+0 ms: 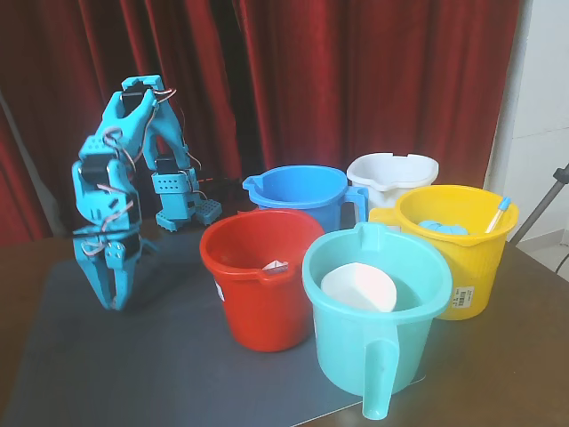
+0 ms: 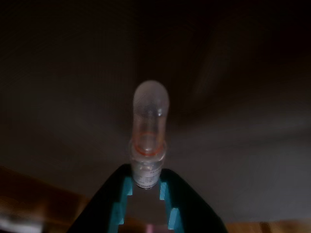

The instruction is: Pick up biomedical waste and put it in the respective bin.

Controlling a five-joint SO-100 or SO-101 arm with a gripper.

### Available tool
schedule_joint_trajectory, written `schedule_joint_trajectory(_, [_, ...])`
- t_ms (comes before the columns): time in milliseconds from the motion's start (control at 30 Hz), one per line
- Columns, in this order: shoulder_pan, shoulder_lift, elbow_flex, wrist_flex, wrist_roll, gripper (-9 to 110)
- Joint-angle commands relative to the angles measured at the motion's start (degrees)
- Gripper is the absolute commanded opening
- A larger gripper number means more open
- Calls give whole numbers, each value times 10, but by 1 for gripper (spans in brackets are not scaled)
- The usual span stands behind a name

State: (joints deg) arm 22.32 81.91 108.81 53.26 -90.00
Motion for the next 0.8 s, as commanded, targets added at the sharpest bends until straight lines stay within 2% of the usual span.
schedule_joint_trajectory(0, [-41,25,-85,108,40,0])
schedule_joint_trajectory(267, [-127,30,-230,242,161,0])
schedule_joint_trajectory(333, [-173,61,-273,271,237,0])
schedule_joint_trajectory(467, [-236,117,-290,283,335,0])
schedule_joint_trajectory(767, [-309,190,-289,322,437,0])
